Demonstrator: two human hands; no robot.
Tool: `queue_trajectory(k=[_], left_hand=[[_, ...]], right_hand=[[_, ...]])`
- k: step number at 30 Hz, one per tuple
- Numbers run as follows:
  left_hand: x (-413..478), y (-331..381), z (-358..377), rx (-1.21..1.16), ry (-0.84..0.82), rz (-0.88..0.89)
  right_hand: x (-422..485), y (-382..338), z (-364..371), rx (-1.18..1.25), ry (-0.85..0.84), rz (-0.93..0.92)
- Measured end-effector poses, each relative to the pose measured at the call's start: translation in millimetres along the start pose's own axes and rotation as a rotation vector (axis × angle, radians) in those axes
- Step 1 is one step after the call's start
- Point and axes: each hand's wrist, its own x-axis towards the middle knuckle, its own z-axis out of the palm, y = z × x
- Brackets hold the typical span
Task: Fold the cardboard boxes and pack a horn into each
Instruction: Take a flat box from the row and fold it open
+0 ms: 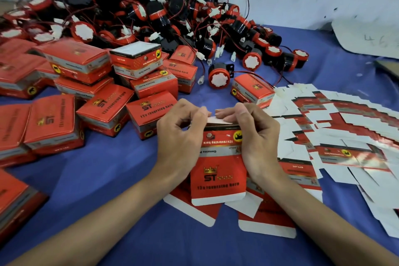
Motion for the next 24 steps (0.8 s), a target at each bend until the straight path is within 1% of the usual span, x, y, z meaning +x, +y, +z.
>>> queue_trajectory(k=[3,6,8,10,15,18,20,22,24], left_hand=[[-4.1,-1.7,-1.5,0.04,0.021,0.065],[-7.0,1.1,0.3,-0.057,0.069,0.059],[-7.3,2.3,1.0,-0.089,0.041,0.072],[-7.9,1.1,0.3,-0.053,-0.013,0.096],[-8.1,0.6,2.9,-0.065,-0.032,0.023],[-7.8,0.4,3.2,-0.11,-0.089,-0.016],[-6.1,-0.8,1.5,-0.133,-0.142,0.004],[-1.5,-2.8,-2.9,-0.13,-0.244,0.04],[-1.7,-2.1,-6.4,-0.151,-0.35,0.03]], right_hand=[[0.9,-1.3,0.2,0.008,0.017,-0.025],[1.7,-1.5,-1.0,0.012,0.024,-0.055],[1.5,-0.9,-1.8,0.015,0.026,-0.068],[1.1,0.4,-1.6,0.011,0.02,-0.068],[0.3,1.0,-1.5,-0.073,0.011,-0.056],[-1.0,2.9,-1.2,-0.089,-0.009,-0.007],[-0.9,0.2,-0.7,-0.054,-0.022,0.023],[0.9,-0.7,-2.4,-0.064,-0.024,0.017],[5.8,-3.7,-3.6,-0.079,0.02,0.029]])
